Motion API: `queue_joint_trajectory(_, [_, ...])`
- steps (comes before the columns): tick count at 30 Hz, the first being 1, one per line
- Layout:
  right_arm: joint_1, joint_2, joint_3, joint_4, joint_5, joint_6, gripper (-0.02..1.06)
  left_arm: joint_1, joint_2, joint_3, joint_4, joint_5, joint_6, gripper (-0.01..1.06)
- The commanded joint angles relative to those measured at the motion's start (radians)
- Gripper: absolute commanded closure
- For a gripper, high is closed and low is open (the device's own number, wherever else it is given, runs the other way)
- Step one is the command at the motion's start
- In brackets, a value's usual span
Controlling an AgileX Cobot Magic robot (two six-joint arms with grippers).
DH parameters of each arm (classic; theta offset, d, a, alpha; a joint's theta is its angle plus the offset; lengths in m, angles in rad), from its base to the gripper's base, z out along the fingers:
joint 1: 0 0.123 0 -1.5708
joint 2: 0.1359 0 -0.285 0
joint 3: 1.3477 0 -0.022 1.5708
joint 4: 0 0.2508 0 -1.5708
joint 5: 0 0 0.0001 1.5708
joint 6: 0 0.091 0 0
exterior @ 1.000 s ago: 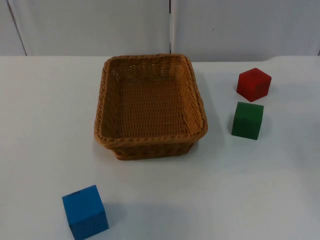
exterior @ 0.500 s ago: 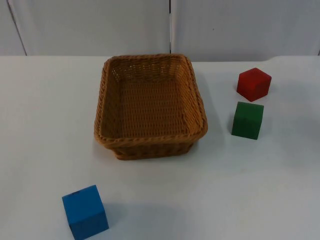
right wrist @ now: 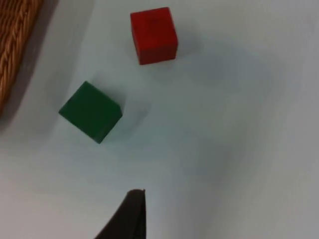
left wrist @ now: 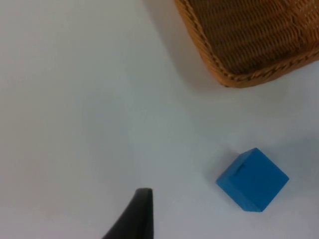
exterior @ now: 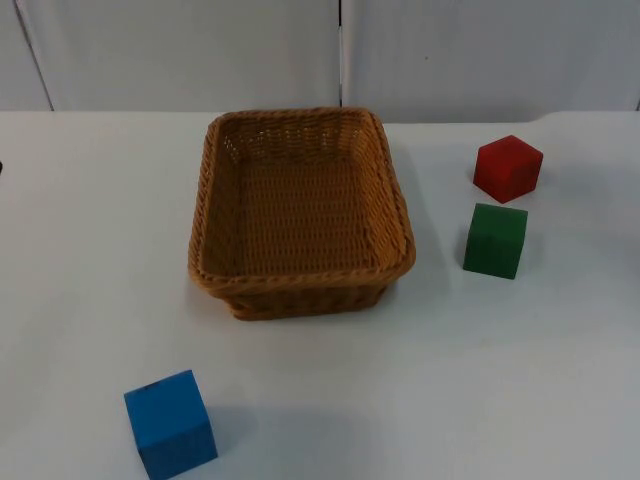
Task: Pick up one cube with each hand and place exactly two cubes into the same basket, leaving the remaining cube outside.
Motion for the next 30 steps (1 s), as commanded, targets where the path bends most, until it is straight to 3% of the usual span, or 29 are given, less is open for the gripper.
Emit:
queue_joint_trajectory(1, [-0.005,0.028,-0.017,0.034,-0.001,-0.083,-0.01,0.002,0.027,-0.006,-0.024,-0.01,0.027,0.0])
queue_joint_trajectory(9, [-0.005,0.133,-0.025,0.192,-0.009,-0.327,-0.01,-0.039,0.12,-0.006,-0.04,-0.03,0.116,0.0])
queue_joint_trajectory(14, [-0.005,0.243,-0.047,0.278,-0.037,-0.499,-0.01,-0.137,0.223,-0.006,0.004,-0.043,0.169,0.0])
queue_joint_trajectory(25, [0.068,0.402,-0.16,0.274,-0.036,-0.643,0.04,-0.247,0.33,-0.006,0.103,-0.086,0.176,0.0])
queue_joint_trajectory(30, [0.091,0.472,-0.187,0.267,-0.089,-0.679,0.04,-0.309,0.384,-0.006,0.117,-0.127,0.233,0.0])
